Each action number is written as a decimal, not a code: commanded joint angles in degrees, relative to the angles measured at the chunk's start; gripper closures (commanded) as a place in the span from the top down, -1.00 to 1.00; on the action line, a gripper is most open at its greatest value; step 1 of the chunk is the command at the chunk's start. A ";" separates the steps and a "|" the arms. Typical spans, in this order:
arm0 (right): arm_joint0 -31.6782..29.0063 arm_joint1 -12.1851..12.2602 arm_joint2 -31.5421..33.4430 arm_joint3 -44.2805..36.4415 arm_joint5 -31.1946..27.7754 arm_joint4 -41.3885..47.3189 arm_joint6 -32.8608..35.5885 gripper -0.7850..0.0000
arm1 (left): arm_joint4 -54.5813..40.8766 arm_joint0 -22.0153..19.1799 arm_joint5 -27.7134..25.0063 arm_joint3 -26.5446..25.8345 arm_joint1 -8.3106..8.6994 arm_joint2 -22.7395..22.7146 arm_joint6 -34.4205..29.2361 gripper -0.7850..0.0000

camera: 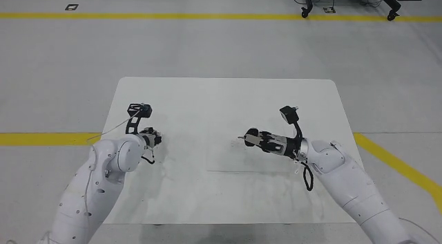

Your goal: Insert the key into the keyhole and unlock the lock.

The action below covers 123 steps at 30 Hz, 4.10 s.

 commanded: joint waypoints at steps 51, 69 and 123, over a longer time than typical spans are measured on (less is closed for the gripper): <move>0.00 0.00 0.00 0.00 0.00 0.00 0.00 -1.00 | 3.52 -0.18 -0.88 -2.07 -1.60 1.66 -2.78 -1.00; 0.00 0.00 0.00 0.00 0.00 0.00 0.00 -1.00 | -52.53 12.22 -42.42 -1.07 -0.77 -15.12 8.71 -1.00; 3.58 -4.77 -9.90 -7.82 -2.70 4.49 -9.08 -1.00 | -104.27 -20.62 -15.63 39.70 -8.17 11.71 -24.98 -1.00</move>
